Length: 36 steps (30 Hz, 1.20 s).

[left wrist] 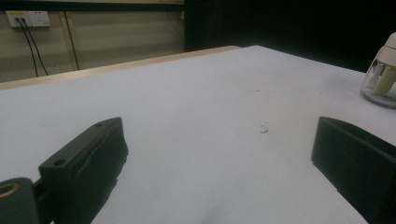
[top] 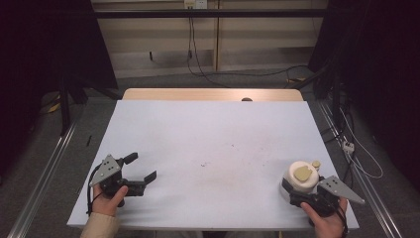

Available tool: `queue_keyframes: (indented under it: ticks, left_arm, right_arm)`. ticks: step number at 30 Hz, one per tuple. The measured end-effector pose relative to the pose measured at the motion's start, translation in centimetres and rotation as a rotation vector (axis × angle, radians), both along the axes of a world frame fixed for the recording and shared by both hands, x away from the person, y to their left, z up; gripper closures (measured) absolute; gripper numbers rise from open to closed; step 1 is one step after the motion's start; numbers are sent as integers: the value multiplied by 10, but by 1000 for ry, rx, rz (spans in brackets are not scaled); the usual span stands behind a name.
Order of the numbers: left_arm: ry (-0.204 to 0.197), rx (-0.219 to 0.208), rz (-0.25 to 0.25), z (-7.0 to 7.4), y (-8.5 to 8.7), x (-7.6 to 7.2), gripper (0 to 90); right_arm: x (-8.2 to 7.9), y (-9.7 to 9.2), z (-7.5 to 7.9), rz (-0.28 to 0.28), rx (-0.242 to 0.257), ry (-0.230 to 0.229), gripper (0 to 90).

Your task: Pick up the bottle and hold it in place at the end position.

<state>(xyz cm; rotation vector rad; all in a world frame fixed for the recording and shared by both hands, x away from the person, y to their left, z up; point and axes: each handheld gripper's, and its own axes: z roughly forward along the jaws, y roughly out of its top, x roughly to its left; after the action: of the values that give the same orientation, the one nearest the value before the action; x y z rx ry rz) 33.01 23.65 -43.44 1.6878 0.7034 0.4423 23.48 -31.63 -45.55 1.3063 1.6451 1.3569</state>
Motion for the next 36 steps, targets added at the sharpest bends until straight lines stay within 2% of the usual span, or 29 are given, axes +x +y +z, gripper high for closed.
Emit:
queue_keyframes:
  ticks: [18,20,28,29,31,36]
  left_arm:
    - [7,13,0,-1,-1,0,29]
    - [4,24,-4,-1,-1,1,29]
    - [3,28,-5,-1,-1,1,29]
    - [2,35,-7,-2,0,1,29]
    - [7,27,-4,-2,-1,1,29]
    - [2,37,-7,-2,0,1,29]
  right_arm:
    - [3,1,0,0,-3,23,42]
    - [5,2,0,1,-5,25,42]
    - [11,6,1,-27,9,23,48]
    - [12,6,2,-22,-4,28,54]
    - [12,5,3,-29,-5,30,58]
    - [11,4,4,-38,-9,25,63]
